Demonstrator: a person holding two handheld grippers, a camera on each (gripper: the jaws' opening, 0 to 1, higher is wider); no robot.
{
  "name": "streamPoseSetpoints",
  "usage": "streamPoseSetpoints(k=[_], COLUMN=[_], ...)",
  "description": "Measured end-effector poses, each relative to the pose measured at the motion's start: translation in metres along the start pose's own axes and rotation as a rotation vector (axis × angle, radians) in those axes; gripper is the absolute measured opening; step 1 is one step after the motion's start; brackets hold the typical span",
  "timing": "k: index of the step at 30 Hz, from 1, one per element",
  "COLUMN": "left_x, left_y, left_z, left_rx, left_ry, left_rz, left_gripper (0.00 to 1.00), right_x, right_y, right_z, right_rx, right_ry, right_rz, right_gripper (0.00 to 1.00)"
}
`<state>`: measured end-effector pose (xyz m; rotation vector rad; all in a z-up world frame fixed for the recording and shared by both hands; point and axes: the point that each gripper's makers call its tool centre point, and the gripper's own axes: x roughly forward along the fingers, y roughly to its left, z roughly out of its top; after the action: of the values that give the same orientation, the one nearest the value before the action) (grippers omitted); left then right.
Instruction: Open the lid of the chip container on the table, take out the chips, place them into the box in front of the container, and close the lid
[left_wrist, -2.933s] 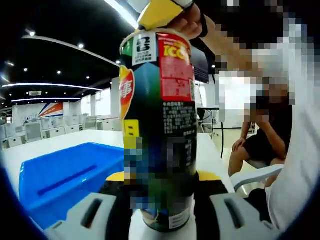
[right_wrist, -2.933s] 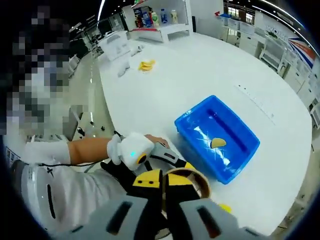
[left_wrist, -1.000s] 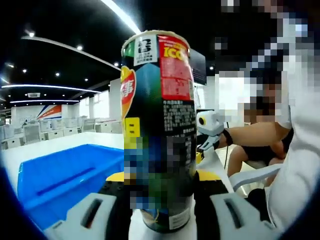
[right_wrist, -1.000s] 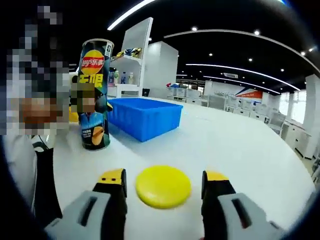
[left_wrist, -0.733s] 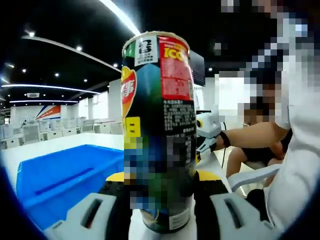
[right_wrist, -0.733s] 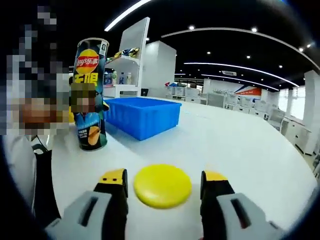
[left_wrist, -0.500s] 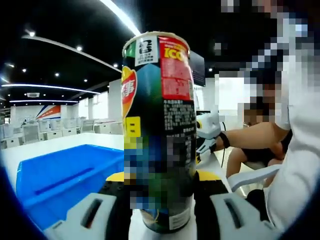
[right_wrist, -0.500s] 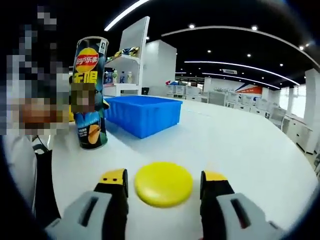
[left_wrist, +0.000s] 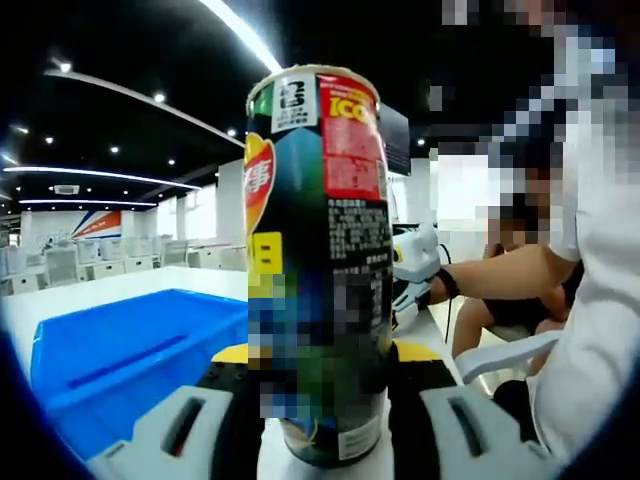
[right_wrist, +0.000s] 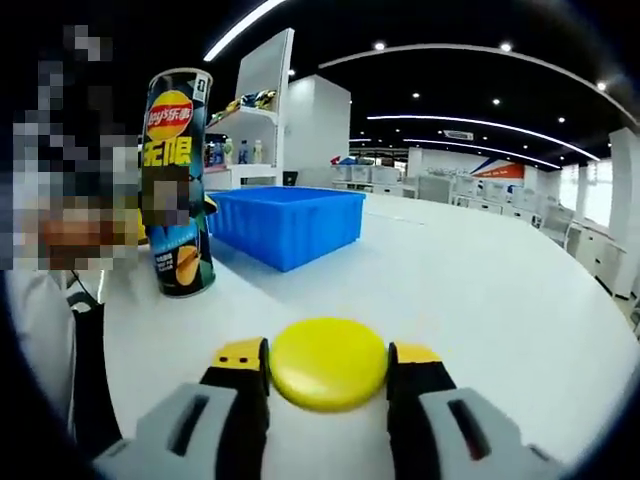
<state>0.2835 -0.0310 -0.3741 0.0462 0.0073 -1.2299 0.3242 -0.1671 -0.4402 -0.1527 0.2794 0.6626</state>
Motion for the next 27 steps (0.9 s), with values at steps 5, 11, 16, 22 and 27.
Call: streamPoseSetpoints(k=[5, 11, 16, 22, 27], left_x=[0.0, 0.0, 0.0, 0.0, 0.0], left_y=[0.0, 0.0, -0.001, -0.001, -0.001], left_z=[0.0, 0.0, 0.0, -0.001, -0.001], left_rx=[0.003, 0.002, 0.003, -0.002, -0.007], left_ry=[-0.001, -0.003, -0.002, -0.004, -0.009], left_rz=[-0.002, -0.002, -0.002, -0.003, -0.008], left_gripper=[0.49, 0.49, 0.49, 0.49, 0.49], right_x=[0.0, -0.001, -0.008, -0.022, -0.039], right_y=[0.001, -0.001, -0.005, -0.009, 0.009], right_z=[0.001, 0.001, 0.012, 0.081, 0.16], right_rx=[-0.005, -0.005, 0.004, 0.058, 0.116], right_ry=[-0.001, 0.004, -0.013, -0.164, -0.294], right_rz=[-0.008, -0.02, -0.035, -0.02, 0.105], right_gripper=[0.47, 0.46, 0.46, 0.46, 0.46])
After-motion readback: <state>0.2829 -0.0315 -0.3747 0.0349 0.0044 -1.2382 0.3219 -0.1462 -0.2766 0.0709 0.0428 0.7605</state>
